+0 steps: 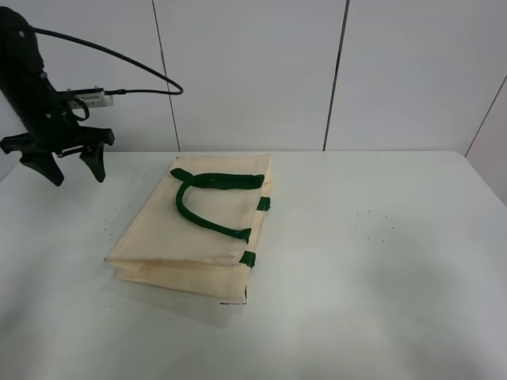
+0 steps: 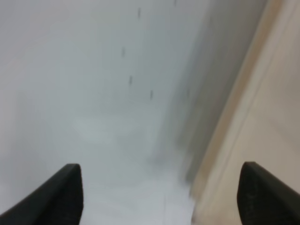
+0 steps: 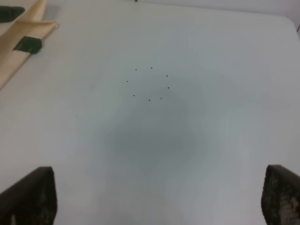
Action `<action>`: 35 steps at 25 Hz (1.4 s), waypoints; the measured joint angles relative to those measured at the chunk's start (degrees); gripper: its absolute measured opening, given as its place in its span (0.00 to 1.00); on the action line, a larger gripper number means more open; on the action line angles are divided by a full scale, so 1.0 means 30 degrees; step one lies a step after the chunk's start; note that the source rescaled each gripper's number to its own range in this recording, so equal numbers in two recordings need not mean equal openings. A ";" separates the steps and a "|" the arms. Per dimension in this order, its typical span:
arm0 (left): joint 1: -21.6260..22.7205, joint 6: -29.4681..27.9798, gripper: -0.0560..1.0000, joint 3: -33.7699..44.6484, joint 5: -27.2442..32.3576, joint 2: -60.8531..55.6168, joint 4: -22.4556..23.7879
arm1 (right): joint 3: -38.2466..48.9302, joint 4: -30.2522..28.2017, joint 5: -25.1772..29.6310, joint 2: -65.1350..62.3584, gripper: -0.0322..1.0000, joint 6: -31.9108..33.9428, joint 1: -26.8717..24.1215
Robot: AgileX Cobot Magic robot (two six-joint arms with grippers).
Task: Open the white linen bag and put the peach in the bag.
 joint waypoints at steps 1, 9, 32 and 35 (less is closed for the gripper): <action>0.0000 0.0000 0.94 0.0000 0.0000 0.0000 0.0000 | 0.0000 0.0000 0.0000 0.0000 0.97 0.0000 0.0000; 0.0000 0.0483 0.94 0.9397 0.0025 -0.9970 0.0039 | 0.0000 0.0000 0.0000 0.0000 0.97 0.0000 0.0000; 0.0000 0.2489 0.94 2.0705 -0.2145 -3.2692 -0.0231 | 0.0000 0.0059 0.0000 0.0000 0.97 0.0000 0.0000; 0.0000 0.2506 0.94 2.0705 -0.2145 -3.4050 -0.0231 | 0.0000 0.0059 0.0000 0.0000 0.97 0.0000 0.0000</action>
